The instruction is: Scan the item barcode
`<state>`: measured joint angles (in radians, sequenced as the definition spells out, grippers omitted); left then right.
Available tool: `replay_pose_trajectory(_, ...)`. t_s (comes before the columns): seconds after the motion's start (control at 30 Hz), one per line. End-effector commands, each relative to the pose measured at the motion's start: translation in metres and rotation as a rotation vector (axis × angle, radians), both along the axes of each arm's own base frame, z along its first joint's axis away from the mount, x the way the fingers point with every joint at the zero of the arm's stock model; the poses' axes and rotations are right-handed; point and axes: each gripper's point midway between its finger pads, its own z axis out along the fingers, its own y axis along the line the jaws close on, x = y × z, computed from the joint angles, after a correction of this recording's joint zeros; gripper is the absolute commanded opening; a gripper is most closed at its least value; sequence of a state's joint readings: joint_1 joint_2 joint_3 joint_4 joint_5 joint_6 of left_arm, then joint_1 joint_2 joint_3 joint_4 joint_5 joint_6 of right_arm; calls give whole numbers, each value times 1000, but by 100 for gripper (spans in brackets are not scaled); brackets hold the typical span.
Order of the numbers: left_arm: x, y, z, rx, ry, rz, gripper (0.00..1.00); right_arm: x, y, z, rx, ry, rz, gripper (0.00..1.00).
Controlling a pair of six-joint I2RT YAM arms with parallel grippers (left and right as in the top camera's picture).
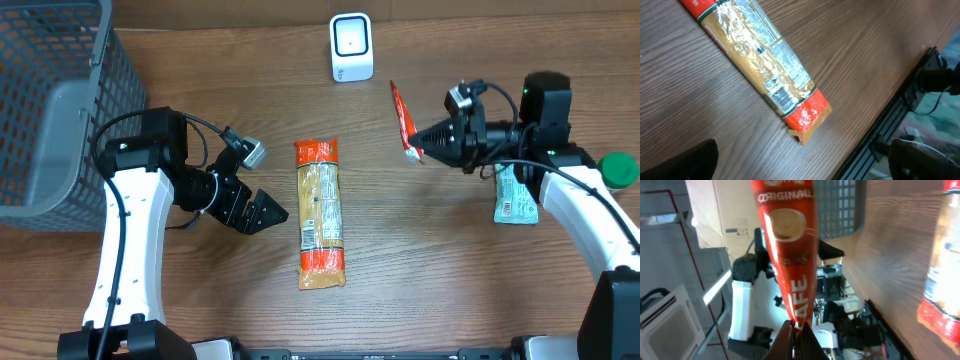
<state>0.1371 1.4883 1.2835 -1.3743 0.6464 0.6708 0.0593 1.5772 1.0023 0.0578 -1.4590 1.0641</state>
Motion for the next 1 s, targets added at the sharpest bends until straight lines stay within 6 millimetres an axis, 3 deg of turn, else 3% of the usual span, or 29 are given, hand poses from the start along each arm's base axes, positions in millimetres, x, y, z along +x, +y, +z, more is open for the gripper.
replay_pose_trajectory(0.0,-1,2,-3,28,8,-3,100,2,14,25,18,157,5,4)
replay_pose_trajectory(0.2,-1,2,-3,28,8,-3,100,1,30,86,114,-16,-13,4)
replay_pose_trajectory(0.37,-1,2,-3,28,8,-3,100,-16,24,142,268,-214,-54,4)
replay_pose_trajectory(0.47,-1,2,-3,28,8,-3,100,-26,18,164,350,-356,-80,4)
replay_pose_trajectory(0.83,2,1,-2,18,-8,-2,100,-37,17,168,353,-430,-59,4)
replay_pose_trajectory(0.97,6,-13,10,-86,-34,-3,100,-42,18,165,331,-439,-38,4)
